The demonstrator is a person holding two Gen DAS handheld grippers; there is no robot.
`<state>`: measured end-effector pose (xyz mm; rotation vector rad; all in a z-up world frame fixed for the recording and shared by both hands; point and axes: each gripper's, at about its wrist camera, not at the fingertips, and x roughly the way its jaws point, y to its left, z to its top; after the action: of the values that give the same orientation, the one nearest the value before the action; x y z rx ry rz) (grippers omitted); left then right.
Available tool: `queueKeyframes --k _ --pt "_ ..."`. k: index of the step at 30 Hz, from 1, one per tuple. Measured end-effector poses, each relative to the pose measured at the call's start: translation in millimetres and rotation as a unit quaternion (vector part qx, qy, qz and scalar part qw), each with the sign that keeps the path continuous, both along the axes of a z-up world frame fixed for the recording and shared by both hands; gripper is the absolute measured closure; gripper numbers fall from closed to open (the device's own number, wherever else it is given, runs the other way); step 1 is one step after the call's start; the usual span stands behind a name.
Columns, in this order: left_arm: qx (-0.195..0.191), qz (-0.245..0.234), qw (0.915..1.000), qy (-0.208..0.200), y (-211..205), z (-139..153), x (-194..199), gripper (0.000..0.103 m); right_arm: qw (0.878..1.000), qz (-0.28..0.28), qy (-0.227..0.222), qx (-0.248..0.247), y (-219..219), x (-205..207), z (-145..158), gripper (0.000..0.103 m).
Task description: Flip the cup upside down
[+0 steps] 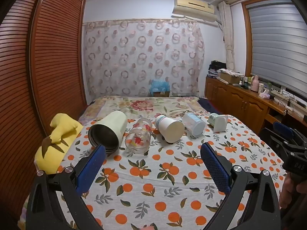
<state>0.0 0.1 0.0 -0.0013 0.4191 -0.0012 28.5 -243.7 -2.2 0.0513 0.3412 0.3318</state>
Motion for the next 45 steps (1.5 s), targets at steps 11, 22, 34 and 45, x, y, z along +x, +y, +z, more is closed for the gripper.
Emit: queueKeyframes --k 11,22,34,45 --pt "0.001 -0.002 1.0000 0.002 -3.1 -1.2 2.3 0.008 1.000 0.001 -0.002 0.000 0.8 -0.8 0.6 0.002" --pt "-0.002 0.000 1.0000 0.000 -0.2 0.2 -0.4 0.008 1.000 0.000 -0.003 -0.002 2.0 -2.0 1.3 0.002" --pt "-0.003 -0.001 1.0000 -0.001 0.2 0.2 -0.4 0.008 1.000 -0.001 -0.004 -0.002 1.8 -2.1 1.4 0.002" --pt "-0.004 -0.001 1.0000 -0.002 0.3 0.2 -0.5 0.008 1.000 -0.001 -0.004 -0.002 2.1 -1.9 1.2 0.002"
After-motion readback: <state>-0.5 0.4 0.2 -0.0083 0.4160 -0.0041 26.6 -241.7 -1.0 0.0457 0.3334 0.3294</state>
